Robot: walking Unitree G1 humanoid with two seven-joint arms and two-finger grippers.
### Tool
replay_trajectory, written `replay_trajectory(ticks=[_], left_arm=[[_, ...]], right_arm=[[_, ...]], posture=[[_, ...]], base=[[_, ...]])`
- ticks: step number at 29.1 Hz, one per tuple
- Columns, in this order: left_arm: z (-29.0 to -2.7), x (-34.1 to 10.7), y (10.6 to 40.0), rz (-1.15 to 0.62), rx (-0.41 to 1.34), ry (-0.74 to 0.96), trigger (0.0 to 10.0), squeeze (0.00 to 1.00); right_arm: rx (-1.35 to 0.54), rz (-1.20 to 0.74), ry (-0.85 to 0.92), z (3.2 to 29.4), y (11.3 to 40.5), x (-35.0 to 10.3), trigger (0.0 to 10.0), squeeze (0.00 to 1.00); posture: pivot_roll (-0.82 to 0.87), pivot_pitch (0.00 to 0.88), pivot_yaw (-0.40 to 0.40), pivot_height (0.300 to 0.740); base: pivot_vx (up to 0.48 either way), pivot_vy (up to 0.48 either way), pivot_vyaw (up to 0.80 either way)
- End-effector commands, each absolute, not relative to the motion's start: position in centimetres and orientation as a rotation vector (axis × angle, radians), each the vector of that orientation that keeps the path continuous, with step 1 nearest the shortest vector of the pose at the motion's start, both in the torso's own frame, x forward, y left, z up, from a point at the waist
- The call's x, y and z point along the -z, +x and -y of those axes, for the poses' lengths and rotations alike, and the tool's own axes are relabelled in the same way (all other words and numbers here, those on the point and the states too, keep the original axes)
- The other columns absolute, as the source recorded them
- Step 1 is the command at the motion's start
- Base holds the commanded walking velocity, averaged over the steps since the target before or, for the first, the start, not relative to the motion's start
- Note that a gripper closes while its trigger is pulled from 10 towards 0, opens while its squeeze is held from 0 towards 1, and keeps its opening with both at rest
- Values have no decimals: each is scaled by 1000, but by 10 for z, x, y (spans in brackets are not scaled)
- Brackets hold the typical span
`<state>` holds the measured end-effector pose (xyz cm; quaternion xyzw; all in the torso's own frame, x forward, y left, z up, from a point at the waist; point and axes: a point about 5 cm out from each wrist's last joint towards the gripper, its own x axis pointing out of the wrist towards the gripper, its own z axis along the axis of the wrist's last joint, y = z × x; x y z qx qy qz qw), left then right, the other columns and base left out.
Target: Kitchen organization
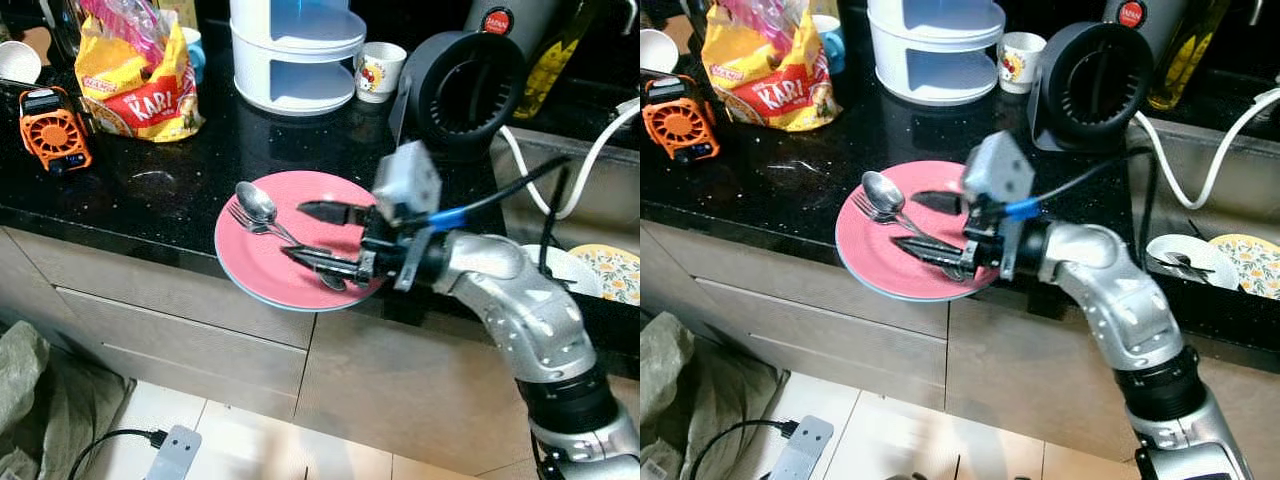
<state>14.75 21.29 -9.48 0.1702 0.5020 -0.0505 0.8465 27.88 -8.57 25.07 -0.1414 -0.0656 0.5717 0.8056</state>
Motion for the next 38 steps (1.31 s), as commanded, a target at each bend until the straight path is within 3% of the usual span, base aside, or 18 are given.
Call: replay_trajectory(ticks=[1,7,12,28,29,30,31,33,34,35,38], left_arm=[[-212,98,139,-1089,113,355,10000,0],[-212,98,139,-1090,115,356,10000,0],[-213,99,138,-1093,112,356,10000,0],[-212,99,136,-1098,114,351,10000,0],[-212,100,136,-1099,113,350,10000,0],[-212,100,136,-1099,112,350,10000,0],[-212,100,136,-1099,112,350,10000,0],[-212,100,136,-1098,111,349,10000,0],[-212,100,136,-1098,111,349,10000,0],[-211,100,135,-1099,111,348,10000,0],[-211,100,135,-1099,111,346,10000,0]], right_arm=[[-1253,109,-329,81,272,-246,10000,0],[-1209,59,-347,74,276,-239,10000,0],[-1059,-21,-332,65,292,-231,10000,0],[-1005,-119,-396,54,293,-219,10000,0],[-1007,-135,-410,53,293,-216,8275,0],[-1007,-149,-423,53,292,-214,4941,0],[-1007,-149,-423,53,292,-214,4941,0],[-997,-169,-449,54,293,-211,2588,0],[-991,-174,-457,54,294,-211,2588,0],[-978,-182,-465,55,295,-210,0,0],[-950,-193,-455,56,299,-210,0,0]], posture=[[86,88,-58,740],[82,90,-55,740],[83,93,-53,740],[79,96,-57,740],[81,97,-59,740],[81,97,-59,740],[81,97,-59,740],[81,98,-61,740],[81,98,-61,740],[82,98,-62,740],[81,99,-62,740]], base=[[0,0,0],[0,0,0],[0,0,0],[0,0,0],[0,0,0],[0,0,0],[0,0,0],[0,0,0],[0,0,0],[0,0,0],[0,0,0]])
